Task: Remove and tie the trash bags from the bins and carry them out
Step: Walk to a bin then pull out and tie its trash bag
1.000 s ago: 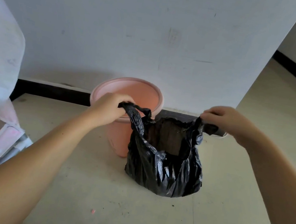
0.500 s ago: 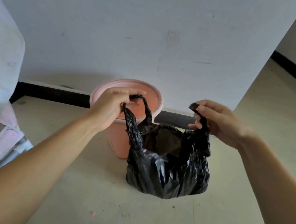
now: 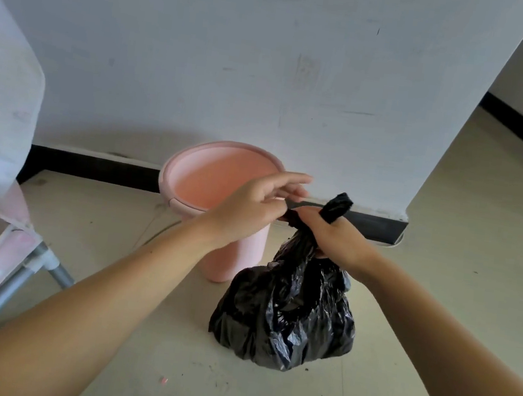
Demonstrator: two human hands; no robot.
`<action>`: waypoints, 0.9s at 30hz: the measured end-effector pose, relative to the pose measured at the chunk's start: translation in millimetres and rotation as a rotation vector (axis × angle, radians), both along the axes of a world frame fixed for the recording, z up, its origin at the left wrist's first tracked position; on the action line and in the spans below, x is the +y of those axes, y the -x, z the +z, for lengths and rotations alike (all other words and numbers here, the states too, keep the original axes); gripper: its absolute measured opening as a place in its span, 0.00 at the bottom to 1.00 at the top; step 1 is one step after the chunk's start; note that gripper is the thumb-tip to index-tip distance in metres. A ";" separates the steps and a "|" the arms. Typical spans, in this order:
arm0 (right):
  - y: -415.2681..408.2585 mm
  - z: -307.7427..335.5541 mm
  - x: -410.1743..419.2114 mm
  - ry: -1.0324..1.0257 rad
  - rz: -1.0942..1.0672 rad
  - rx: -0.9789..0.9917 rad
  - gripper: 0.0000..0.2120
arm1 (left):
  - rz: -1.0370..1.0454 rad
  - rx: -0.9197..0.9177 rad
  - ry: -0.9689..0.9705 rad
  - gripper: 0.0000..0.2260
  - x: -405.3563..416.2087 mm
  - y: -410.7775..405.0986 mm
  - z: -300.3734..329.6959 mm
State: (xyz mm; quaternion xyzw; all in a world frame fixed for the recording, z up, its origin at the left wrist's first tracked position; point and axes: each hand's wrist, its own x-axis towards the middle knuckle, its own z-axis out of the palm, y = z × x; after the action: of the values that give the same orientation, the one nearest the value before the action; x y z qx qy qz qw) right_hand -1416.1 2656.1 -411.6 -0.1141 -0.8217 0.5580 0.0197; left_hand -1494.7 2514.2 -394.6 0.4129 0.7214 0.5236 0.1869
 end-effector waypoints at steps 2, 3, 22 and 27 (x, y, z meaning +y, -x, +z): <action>-2.0 -4.5 7.2 0.056 -0.007 -0.052 0.16 | -0.018 0.085 0.117 0.23 -2.6 3.6 -10.8; -2.5 -6.0 8.1 0.049 0.013 -0.060 0.16 | -0.022 0.154 0.163 0.21 -2.8 4.0 -15.8; 4.0 -17.6 6.8 0.195 -0.134 -0.108 0.24 | -0.029 -0.191 0.280 0.52 18.0 -23.1 -84.8; -2.1 -15.8 6.8 0.434 0.040 -0.038 0.20 | 0.139 -0.249 0.123 0.08 18.0 -15.3 -67.9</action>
State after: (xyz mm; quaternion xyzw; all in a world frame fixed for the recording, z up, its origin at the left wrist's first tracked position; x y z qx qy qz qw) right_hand -1414.0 2662.9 -427.4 -0.1098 -0.6847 0.7198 -0.0318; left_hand -1479.4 2532.2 -462.5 0.2816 0.7501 0.5373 0.2634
